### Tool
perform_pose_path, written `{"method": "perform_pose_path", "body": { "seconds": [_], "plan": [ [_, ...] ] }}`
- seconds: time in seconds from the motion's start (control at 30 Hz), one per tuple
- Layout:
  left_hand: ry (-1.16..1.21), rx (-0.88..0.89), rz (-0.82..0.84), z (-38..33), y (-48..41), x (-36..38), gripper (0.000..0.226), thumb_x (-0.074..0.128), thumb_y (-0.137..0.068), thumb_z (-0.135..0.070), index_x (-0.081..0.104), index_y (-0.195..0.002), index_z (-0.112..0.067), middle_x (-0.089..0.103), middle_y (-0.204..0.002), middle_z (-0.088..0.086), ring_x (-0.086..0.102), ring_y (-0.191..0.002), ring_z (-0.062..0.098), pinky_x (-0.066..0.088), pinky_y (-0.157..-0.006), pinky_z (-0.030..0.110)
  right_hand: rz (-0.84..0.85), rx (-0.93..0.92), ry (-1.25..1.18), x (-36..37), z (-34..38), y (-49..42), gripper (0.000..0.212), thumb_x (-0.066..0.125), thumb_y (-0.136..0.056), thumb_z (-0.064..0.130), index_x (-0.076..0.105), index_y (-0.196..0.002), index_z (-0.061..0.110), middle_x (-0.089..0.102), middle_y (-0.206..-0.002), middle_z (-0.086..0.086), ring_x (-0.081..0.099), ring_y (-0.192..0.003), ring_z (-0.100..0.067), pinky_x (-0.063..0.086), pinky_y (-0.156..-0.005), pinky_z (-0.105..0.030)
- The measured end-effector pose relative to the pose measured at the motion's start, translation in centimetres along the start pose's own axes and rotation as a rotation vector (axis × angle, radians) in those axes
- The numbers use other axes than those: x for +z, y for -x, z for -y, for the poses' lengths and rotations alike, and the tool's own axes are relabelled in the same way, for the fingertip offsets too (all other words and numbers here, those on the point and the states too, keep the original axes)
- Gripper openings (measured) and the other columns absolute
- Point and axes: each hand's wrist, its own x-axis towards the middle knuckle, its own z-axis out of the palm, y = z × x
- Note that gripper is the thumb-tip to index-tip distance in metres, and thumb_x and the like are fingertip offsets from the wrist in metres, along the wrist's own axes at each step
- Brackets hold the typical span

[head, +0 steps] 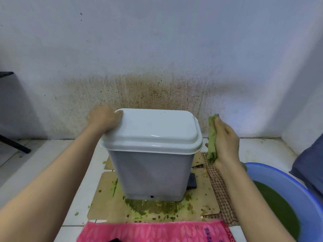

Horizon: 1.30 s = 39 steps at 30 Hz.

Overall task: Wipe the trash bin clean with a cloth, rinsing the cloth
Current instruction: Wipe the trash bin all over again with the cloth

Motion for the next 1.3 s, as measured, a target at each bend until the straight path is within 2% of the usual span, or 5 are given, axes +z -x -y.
{"method": "perform_pose_path", "body": {
  "seconds": [0.17, 0.37, 0.67, 1.1, 1.3],
  "plan": [
    [0.023, 0.239, 0.037, -7.8, 2.1, 2.6, 0.065, 0.044, -0.099, -0.052, 0.044, -0.144, -0.006, 0.039, -0.153, 0.019, 0.030, -0.144, 0.037, 0.023, -0.117, 0.055, 0.244, -0.484, 0.638, 4.9, 2.5, 1.1, 0.049, 0.046, -0.094, 0.054, 0.054, -0.137, 0.030, 0.041, -0.151, 0.000, 0.037, -0.139, -0.024, 0.031, -0.114, -0.051],
    [-0.192, 0.301, 0.091, -9.9, 5.4, 6.9, 0.070, 0.012, -0.103, -0.053, 0.012, -0.159, -0.009, 0.004, -0.166, 0.016, -0.007, -0.153, 0.030, -0.009, -0.121, 0.054, 0.410, -0.380, 1.330, 8.5, 3.3, -2.5, 0.052, 0.028, -0.101, 0.051, 0.034, -0.149, 0.031, 0.020, -0.161, 0.000, 0.018, -0.145, -0.036, 0.022, -0.108, -0.063],
    [-0.212, 0.307, 0.067, -10.3, 5.5, 7.0, 0.063, 0.016, -0.105, -0.045, 0.014, -0.158, -0.012, 0.007, -0.167, 0.008, -0.006, -0.154, 0.026, -0.007, -0.122, 0.052, 0.475, 0.005, 0.393, 7.3, 1.0, -10.4, 0.038, 0.041, -0.105, 0.025, 0.052, -0.138, 0.009, 0.055, -0.138, -0.013, 0.055, -0.123, -0.028, 0.042, -0.108, -0.042],
    [-0.222, 0.287, 0.063, -10.4, 5.8, 6.6, 0.060, 0.017, -0.105, -0.043, 0.017, -0.158, -0.016, 0.013, -0.166, 0.008, -0.002, -0.154, 0.028, -0.007, -0.122, 0.052, 0.344, -0.105, 0.062, 0.9, -3.2, -0.2, 0.031, 0.042, -0.091, 0.033, 0.038, -0.100, 0.062, 0.053, -0.129, -0.006, 0.060, -0.100, -0.023, 0.049, -0.082, -0.040],
    [-0.250, 0.297, 0.101, -10.5, 5.8, 6.5, 0.060, 0.015, -0.105, -0.043, 0.014, -0.159, -0.018, 0.009, -0.167, 0.008, -0.006, -0.154, 0.028, -0.009, -0.121, 0.053, 0.295, -0.039, 0.091, 2.3, -1.7, -4.0, 0.041, 0.051, -0.095, 0.016, 0.032, -0.121, 0.041, 0.036, -0.139, -0.004, 0.055, -0.113, -0.028, 0.048, -0.098, -0.048]
  ]
}}
